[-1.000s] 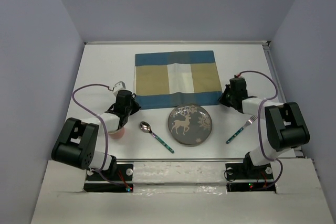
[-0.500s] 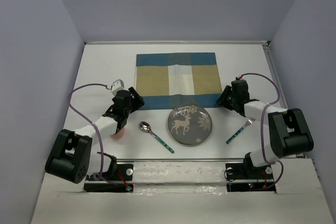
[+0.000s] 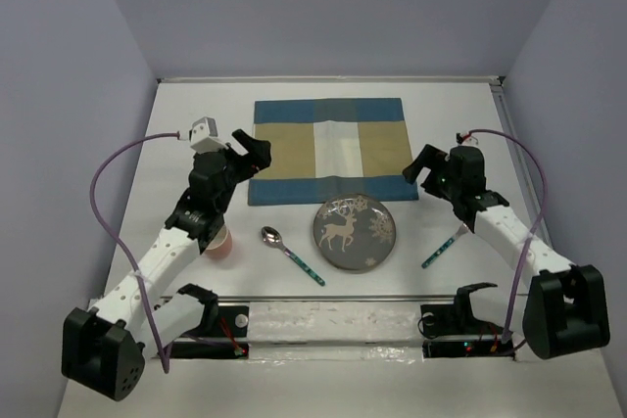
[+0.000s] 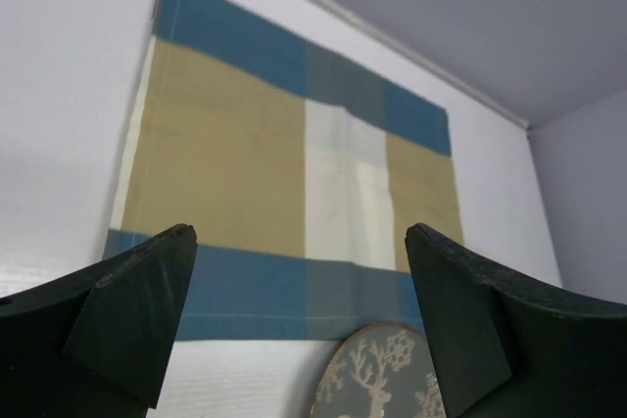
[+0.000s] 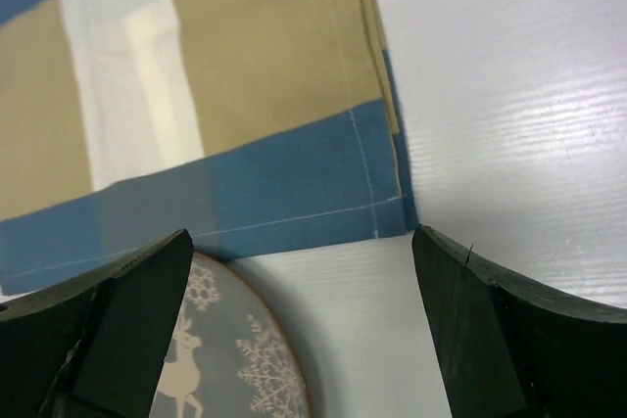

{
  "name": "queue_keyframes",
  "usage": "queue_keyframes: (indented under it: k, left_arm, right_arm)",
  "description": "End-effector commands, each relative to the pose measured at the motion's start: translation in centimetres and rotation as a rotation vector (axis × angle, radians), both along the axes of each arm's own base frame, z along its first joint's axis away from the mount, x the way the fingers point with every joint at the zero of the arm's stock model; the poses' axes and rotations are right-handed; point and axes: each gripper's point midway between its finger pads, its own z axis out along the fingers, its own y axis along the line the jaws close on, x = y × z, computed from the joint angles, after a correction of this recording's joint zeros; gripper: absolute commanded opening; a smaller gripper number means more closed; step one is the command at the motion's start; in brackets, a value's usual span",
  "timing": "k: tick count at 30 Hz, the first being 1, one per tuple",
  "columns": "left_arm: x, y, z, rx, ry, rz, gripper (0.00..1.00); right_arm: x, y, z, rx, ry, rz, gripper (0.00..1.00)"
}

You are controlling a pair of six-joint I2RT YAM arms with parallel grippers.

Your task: Set the dinner table for one person

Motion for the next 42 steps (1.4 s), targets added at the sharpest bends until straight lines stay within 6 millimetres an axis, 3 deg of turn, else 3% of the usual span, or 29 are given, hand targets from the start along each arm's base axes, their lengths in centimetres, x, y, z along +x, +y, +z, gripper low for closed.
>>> queue_keyframes:
  k: [1,2,5,9,16,22,31,34,35,37,42]
  left_arm:
    - [-0.5,0.2,6.8,0.022,-0.153,-0.020,0.99]
    - [-0.7,0.2,7.8,0.024,-0.177,-0.027,0.99]
    - [-1.9,-0.4,11.3,0.039,-0.280,-0.099,0.99]
    - [-3.3,-1.4,13.9,0.091,-0.364,-0.199,0.99]
    - [-4.2,0.2,13.2,0.265,-0.365,-0.189,0.99]
    - [-4.0,1.0,12.2,0.278,-0.369,-0.154,0.99]
    - [-4.1,1.5,11.7,0.298,-0.367,-0.141,0.99]
    - [-4.1,1.5,11.9,0.297,-0.370,-0.140,0.99]
    - [-4.1,1.5,11.9,0.296,-0.371,-0.140,0.99]
    - [-4.0,1.5,11.7,0.298,-0.367,-0.139,0.99]
    - [-4.2,1.6,12.0,0.296,-0.374,-0.139,0.99]
  right_arm:
    - [-1.5,0.7,2.2,0.026,-0.065,0.069,1.00]
    - [-1.9,0.9,3.1,0.033,-0.097,0.084,1.00]
    - [-4.1,2.4,3.0,0.086,-0.097,0.179,1.00]
    - [-6.5,4.3,1.3,0.171,-0.037,0.286,0.99]
    - [-9.8,6.2,-4.8,0.266,0.169,0.369,0.85]
    - [-10.5,7.9,-5.9,0.308,0.242,0.442,0.81]
    - [-10.5,8.8,-7.8,0.344,0.292,0.443,0.64]
    - [-10.5,9.2,-8.2,0.352,0.307,0.458,0.52]
    - [-10.5,9.2,-8.2,0.353,0.306,0.458,0.52]
    - [-10.5,9.1,-8.2,0.346,0.300,0.451,0.30]
    - [-10.9,9.2,-7.4,0.358,0.290,0.463,0.00]
